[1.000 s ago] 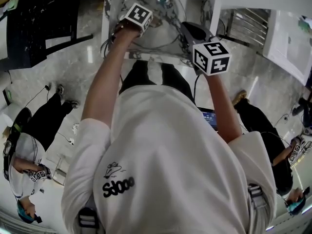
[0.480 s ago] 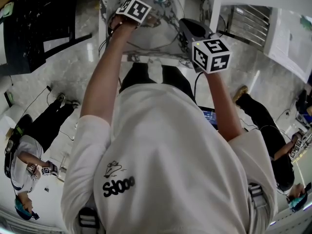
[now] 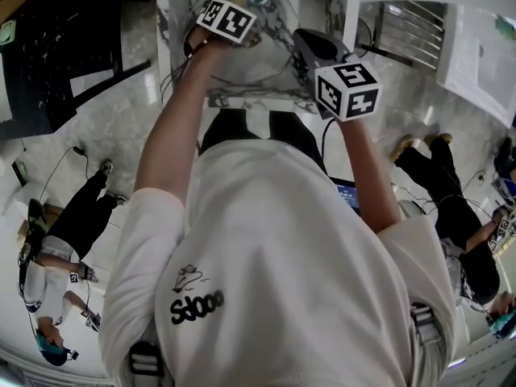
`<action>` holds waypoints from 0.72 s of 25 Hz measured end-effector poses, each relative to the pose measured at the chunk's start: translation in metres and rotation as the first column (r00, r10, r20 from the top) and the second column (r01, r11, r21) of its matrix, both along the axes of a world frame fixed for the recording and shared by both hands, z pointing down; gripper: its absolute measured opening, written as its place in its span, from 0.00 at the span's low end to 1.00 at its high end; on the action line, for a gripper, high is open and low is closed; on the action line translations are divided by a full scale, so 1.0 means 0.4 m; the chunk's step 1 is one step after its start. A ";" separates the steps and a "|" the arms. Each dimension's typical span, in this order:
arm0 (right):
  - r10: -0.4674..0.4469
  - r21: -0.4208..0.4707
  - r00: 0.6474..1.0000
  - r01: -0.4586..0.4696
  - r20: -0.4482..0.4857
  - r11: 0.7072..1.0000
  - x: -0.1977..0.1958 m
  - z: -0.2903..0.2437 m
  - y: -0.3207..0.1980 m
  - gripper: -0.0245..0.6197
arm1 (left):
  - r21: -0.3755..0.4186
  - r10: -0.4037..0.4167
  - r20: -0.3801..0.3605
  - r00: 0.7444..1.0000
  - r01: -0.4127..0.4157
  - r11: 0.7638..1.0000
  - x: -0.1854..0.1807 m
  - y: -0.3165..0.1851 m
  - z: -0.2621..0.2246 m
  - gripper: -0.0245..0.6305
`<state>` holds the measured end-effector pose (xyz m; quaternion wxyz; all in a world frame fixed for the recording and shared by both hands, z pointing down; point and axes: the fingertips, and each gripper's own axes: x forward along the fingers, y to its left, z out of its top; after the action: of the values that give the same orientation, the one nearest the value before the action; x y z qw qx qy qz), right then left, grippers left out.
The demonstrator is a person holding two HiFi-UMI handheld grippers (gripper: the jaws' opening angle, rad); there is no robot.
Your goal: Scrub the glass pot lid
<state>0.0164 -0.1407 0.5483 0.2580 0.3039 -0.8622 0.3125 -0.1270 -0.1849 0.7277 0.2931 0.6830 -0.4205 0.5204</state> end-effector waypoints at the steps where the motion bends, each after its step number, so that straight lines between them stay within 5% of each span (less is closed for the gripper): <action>1: 0.001 0.000 1.000 -0.001 -0.001 1.000 0.002 0.001 0.001 0.04 | 0.003 0.029 -0.001 1.000 -0.029 1.000 0.017 0.001 0.002 0.09; 9: 0.010 -0.003 1.000 -0.010 -0.005 1.000 0.012 0.004 0.004 0.04 | -0.052 0.236 -0.032 0.971 -0.237 0.970 0.138 0.076 0.018 0.09; 18: 0.009 -0.005 1.000 -0.009 0.002 1.000 0.011 0.006 0.014 0.04 | -0.151 0.466 -0.120 0.876 -0.480 0.864 0.220 0.207 0.027 0.09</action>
<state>0.0206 -0.1351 0.5506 0.2567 0.3067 -0.8604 0.3159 -0.0389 -0.1021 0.7383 0.2321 0.7568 -0.1805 0.5839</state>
